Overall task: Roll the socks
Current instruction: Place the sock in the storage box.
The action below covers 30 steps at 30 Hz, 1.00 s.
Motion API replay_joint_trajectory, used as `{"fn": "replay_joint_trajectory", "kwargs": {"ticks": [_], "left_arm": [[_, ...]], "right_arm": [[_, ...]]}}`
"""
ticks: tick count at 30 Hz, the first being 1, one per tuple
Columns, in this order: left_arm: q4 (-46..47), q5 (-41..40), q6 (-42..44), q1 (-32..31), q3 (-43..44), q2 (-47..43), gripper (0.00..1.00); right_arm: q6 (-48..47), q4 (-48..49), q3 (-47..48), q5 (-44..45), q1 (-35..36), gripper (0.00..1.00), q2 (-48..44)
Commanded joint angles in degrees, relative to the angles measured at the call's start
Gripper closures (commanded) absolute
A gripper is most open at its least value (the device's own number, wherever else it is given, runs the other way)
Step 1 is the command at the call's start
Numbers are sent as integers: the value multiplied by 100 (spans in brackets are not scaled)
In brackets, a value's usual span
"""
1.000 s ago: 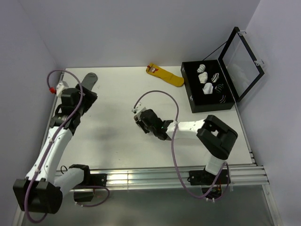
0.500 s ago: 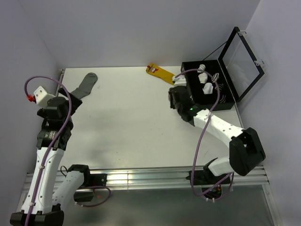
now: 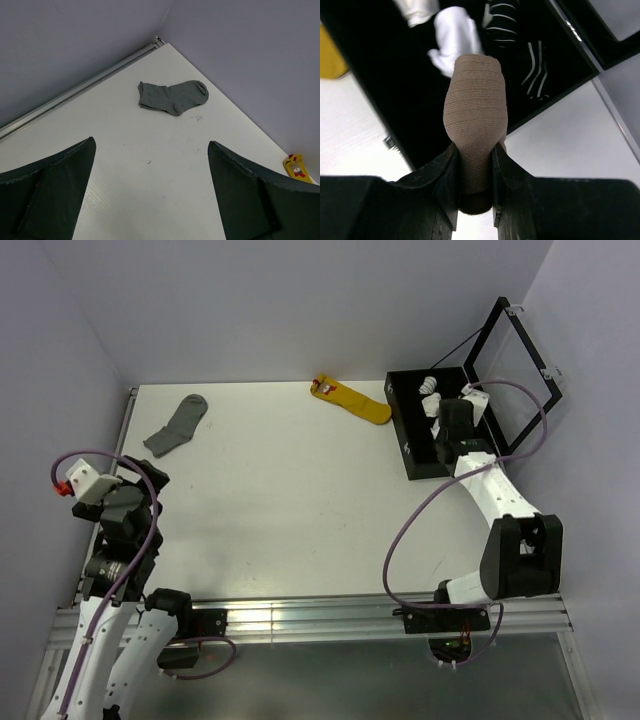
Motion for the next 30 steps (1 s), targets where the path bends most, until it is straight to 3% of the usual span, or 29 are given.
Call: {"fn": "replay_joint_trajectory", "kwargs": {"ticks": [1, 10, 25, 30], "left_arm": [[355, -290, 127, -53, -158, -43, 1], [478, -466, 224, -80, -299, 45, 1], [636, -440, 277, -71, -326, 300, 1], [654, -440, 295, -80, -334, 291, 1]], "right_arm": [[231, -134, 394, -7, -253, 100, 252], [152, -20, 1158, -596, -333, 100, 1192], [266, -248, 1221, 273, -825, 100, 1764], [302, -257, 1264, 133, -852, 100, 2089]]}}
